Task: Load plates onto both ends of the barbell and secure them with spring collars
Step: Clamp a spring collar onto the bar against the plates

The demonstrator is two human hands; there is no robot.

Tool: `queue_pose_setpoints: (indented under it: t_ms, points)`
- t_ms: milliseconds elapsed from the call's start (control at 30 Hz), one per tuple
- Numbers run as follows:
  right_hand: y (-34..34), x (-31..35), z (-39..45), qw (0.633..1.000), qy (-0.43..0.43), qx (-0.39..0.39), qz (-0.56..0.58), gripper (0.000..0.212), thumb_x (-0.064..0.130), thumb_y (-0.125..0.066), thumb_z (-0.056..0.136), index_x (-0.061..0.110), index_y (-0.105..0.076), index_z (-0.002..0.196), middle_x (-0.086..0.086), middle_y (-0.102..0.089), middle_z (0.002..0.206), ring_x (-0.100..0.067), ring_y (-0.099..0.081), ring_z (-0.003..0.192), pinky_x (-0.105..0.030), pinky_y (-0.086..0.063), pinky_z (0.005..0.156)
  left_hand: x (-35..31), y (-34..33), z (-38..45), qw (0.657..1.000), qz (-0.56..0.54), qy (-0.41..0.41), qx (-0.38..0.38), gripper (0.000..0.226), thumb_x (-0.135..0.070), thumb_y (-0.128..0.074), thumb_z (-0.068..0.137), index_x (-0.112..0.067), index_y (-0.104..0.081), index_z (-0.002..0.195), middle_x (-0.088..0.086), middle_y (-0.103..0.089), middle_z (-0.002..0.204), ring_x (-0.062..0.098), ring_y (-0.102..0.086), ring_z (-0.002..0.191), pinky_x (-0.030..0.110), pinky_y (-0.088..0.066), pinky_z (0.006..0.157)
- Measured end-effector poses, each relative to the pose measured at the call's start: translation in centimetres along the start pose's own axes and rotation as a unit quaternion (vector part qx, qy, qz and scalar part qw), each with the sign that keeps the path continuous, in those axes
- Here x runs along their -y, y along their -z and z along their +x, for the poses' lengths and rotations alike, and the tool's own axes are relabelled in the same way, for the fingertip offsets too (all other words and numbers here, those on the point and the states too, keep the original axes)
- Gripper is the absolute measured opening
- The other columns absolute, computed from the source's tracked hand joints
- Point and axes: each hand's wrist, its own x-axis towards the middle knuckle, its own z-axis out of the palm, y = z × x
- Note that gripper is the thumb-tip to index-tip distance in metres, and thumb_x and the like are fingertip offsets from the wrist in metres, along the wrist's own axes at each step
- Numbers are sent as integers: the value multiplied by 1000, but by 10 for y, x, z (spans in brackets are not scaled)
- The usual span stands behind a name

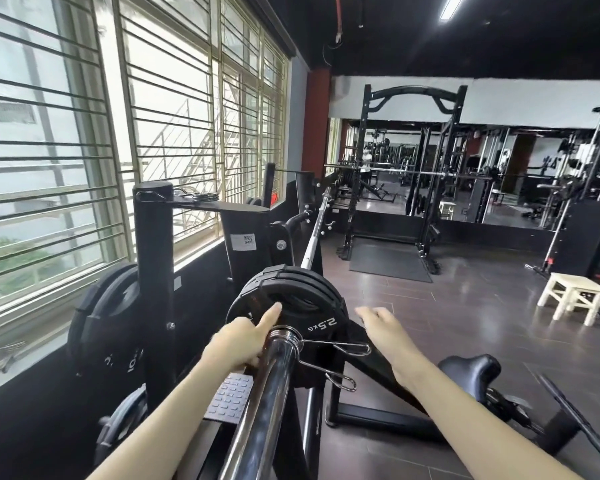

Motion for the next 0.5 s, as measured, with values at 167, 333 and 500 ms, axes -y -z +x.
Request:
queue_pose_setpoints:
  t_ms: [167,333,500]
  points:
    - [-5,29,8,974,154,83,-143,95,64,-65,85,22,-24,158,2,-30,162,-18,-36,144,-34,-32,111,-12,14,0,930,37,-144,-336,63,-81,-27,86,-29,-61,93,-12,-67,88,13,-62,83,31,-44,67]
    - [-20,46,30,960,203,99,-166,85,56,-70,86,14,-37,152,-2,-41,154,-7,-48,120,-21,-37,98,-36,8,28,969,38,-166,-179,80,-77,-38,87,-27,-44,149,3,-47,151,23,-39,140,41,-35,108]
    - [-20,41,37,957,210,123,-161,69,57,-69,86,22,-47,141,17,-52,106,12,-48,84,-8,-36,68,-35,-2,34,973,48,-145,-174,91,-85,-30,76,-33,-41,150,-5,-41,157,20,-38,143,41,-33,112]
